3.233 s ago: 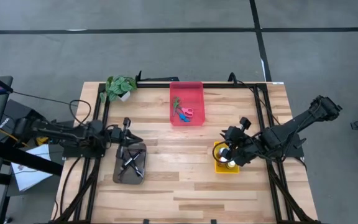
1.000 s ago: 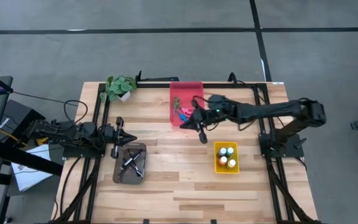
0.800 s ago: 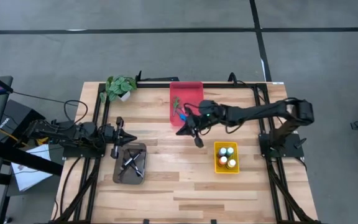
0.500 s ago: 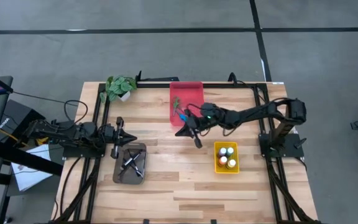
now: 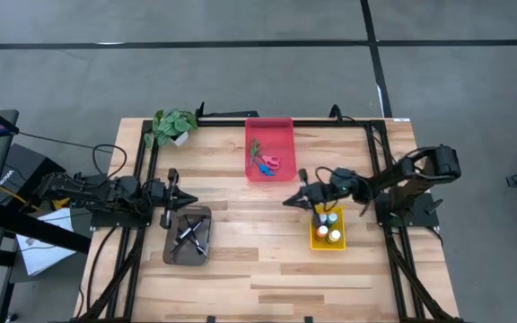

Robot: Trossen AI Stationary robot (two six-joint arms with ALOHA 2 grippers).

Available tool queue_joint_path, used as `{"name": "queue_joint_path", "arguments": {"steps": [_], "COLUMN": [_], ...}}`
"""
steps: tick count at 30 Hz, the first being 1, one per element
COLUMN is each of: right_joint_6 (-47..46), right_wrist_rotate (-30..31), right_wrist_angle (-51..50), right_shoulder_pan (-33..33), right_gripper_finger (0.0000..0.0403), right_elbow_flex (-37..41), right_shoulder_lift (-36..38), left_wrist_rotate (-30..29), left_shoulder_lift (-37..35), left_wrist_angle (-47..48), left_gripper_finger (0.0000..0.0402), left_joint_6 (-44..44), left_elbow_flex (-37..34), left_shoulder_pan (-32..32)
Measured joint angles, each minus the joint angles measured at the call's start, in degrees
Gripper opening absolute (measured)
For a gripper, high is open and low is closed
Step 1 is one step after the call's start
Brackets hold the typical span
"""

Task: Pick & Place Paint Supplies
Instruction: Return to Home Position

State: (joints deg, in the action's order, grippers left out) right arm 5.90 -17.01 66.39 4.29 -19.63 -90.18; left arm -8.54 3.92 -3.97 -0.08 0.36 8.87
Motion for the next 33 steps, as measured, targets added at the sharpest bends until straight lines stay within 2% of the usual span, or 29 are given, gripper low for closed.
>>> {"name": "queue_joint_path", "arguments": {"steps": [6, 13, 18, 24, 33], "right_joint_6": [-4.3, -6.7, -7.9, -7.6, -6.7], "right_wrist_rotate": [11.9, 20.3, 22.5, 23.5, 22.9], "right_wrist_angle": [5.8, 10.5, 13.9, 14.4, 7.9], "right_shoulder_pan": [-4.3, -7.6, -9.4, -10.6, -9.7], "right_gripper_finger": [0.0000, 0.0000, 0.0000, 0.0000, 0.0000], "right_elbow_flex": [7.4, 14.7, 19.1, 19.3, 19.3], "right_shoulder_lift": [4.4, 7.9, 9.1, 10.9, 15.5], "left_wrist_rotate": [0.0, 0.0, 0.0, 0.0, 0.0], "left_shoulder_lift": [0.0, 0.0, 0.0, 0.0, 0.0], "left_wrist_angle": [0.0, 0.0, 0.0, 0.0, -0.1], "left_gripper_finger": [0.0001, 0.0001, 0.0001, 0.0001, 0.0001], "left_joint_6": [0.0, 0.0, 0.0, 0.0, 0.0], "left_elbow_flex": [0.0, 0.0, 0.0, 0.0, 0.0], "left_shoulder_pan": [0.0, 0.0, 0.0, 0.0, 0.0]}}
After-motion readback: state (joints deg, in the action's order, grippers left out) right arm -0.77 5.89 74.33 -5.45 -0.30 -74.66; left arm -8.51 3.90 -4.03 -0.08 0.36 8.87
